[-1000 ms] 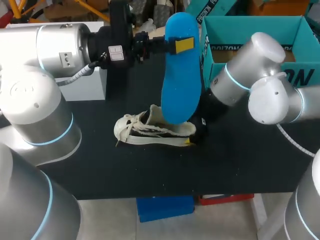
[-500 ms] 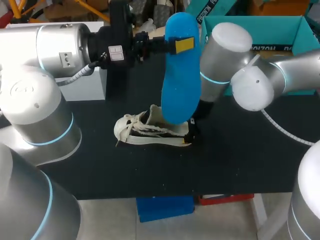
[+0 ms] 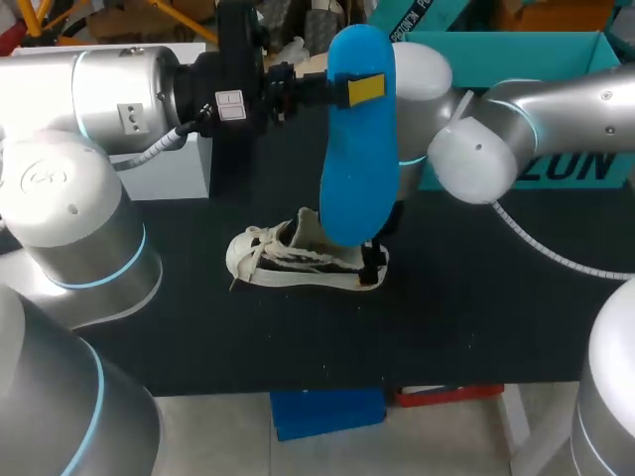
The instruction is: Take the shoe out of the shoebox, open the shoe tongue, remove and reinsert the insole, then place the shoe into the shoebox
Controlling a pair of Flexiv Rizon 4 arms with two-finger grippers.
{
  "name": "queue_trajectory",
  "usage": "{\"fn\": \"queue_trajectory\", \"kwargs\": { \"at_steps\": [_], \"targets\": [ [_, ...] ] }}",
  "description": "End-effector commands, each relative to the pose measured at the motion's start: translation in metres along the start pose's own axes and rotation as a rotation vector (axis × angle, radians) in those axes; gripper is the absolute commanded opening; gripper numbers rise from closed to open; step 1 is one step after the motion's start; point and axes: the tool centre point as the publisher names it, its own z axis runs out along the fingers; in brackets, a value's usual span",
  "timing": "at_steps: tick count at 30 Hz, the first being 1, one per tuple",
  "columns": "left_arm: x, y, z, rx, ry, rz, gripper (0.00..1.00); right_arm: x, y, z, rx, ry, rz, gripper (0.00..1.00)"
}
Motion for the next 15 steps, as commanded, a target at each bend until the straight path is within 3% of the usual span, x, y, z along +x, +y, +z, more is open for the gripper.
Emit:
{"fn": "queue_trajectory", "kwargs": {
  "at_steps": [1,5,15],
  "targets": [
    [0.0004,0.0000,0.0013,-0.005,-0.002,-0.001,0.00,0.0011,0.0025,0.0012,0.011,-0.010,0.004,1.00],
    [0.0004,0.0000,0.0013,-0.005,-0.002,-0.001,0.00,0.0016,0.0012,0.0001,-0.020,-0.024,0.012,1.00],
    [0.0004,0.0000,0.0013,-0.005,-0.002,-0.001,0.00,0.0024,-0.0054,-0.0047,-0.318,-0.135,0.056,1.00]
  ]
}}
